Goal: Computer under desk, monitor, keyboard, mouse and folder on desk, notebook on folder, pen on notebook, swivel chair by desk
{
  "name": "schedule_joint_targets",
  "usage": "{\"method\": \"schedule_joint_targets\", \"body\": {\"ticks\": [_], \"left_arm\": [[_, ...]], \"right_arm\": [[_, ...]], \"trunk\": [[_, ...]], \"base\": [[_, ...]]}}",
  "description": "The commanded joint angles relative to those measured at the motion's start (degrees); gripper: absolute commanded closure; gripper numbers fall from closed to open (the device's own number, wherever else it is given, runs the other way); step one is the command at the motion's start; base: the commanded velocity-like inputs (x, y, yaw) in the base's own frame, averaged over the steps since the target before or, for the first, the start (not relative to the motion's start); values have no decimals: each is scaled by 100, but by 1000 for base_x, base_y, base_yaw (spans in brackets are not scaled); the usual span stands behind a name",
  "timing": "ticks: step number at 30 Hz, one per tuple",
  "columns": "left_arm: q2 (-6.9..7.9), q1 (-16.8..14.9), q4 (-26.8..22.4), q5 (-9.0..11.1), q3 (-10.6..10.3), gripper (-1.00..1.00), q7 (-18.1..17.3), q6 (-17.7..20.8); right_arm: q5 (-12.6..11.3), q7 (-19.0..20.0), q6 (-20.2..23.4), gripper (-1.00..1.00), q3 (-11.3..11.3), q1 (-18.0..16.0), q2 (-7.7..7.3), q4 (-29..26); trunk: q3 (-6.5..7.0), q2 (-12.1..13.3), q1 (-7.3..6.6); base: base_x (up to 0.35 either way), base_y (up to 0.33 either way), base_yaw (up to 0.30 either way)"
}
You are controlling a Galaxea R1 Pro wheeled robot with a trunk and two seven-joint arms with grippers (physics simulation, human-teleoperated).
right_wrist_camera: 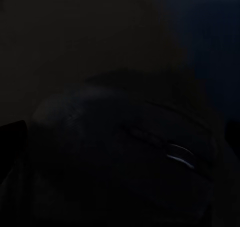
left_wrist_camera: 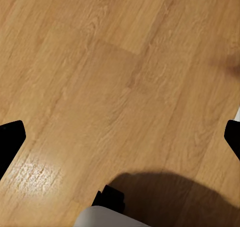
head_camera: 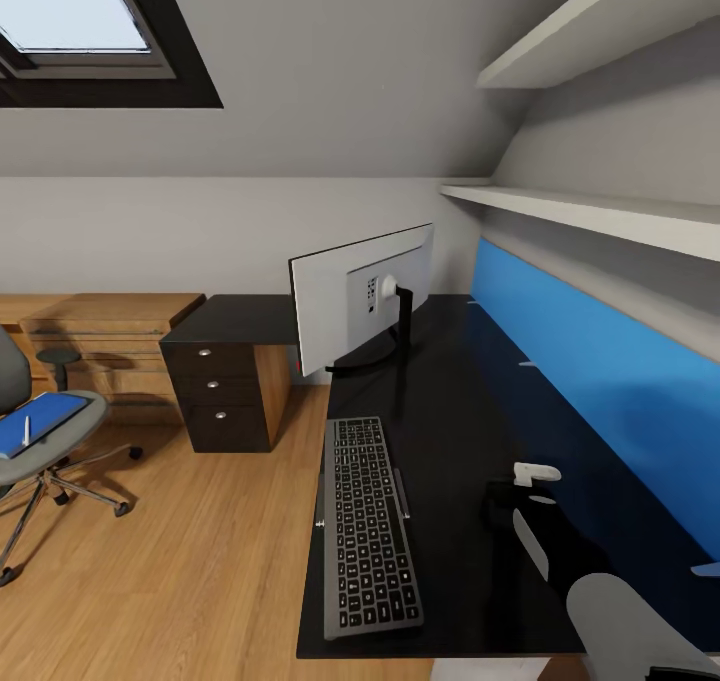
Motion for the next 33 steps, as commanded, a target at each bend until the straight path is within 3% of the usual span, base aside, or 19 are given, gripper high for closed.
{"method": "schedule_joint_targets", "body": {"ticks": [1, 11, 12, 33], "left_arm": [[-3, 2, -17, 52, 6, -100, 10, 20], [-3, 2, -17, 52, 6, -100, 10, 20], [-3, 2, -17, 52, 6, -100, 10, 20], [0, 2, -16, 52, 6, -100, 2, 20]], "right_arm": [[-10, -17, 58, -100, 3, 4, -1, 39], [-12, -17, 60, -100, 3, 6, -1, 37], [-12, -17, 60, 100, 3, 5, 2, 38], [-12, -17, 51, 100, 3, 5, 3, 27]], "trunk": [[-6, -2, 1], [-6, -2, 1], [-6, -2, 1], [-6, -2, 1]], "base": [[0, 0, 0], [0, 0, 0], [0, 0, 0], [0, 0, 0]]}}
